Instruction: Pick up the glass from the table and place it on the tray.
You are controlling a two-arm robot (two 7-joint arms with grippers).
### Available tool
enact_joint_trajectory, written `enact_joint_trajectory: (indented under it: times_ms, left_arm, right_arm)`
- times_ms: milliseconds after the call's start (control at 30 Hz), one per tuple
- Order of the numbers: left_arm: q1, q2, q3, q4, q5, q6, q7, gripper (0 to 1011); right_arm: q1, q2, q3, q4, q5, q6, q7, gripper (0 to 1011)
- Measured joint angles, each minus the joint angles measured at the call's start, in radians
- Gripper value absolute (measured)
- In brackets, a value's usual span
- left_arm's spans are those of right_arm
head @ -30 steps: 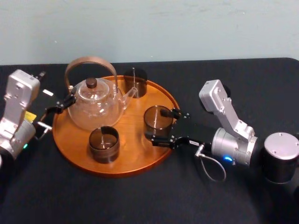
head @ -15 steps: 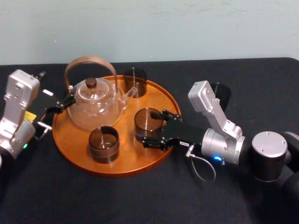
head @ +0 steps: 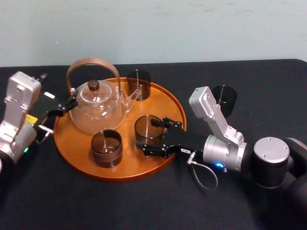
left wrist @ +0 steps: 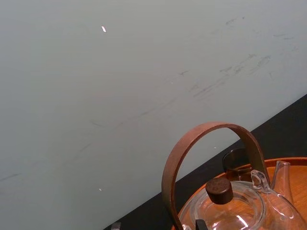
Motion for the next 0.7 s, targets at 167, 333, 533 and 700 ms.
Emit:
enact_joint_trajectory:
  times_ms: [167,333,533,700]
  left_arm:
    - [0.000,0.000,0.000,0.000,0.000,0.000,0.000,1009]
    - [0.000,0.000,0.000,0.000,0.000,0.000,0.000,1009]
    - [0.000,0.000,0.000,0.000,0.000,0.000,0.000,1010]
    - [0.000,0.000,0.000,0.000,0.000,0.000,0.000,1010]
  right_arm:
    - [0.002,-0.002,-0.005,0.004,0.000,0.000,0.001,905]
    - [0.002,-0.002,-0.005,0.004,0.000,0.000,0.001,905]
    - [0.002,-0.002,-0.004,0.004,0.000,0.000,0.000,905]
    - [0.004,-0.003,-0.007,0.011,-0.001,-0.006,0.002,905]
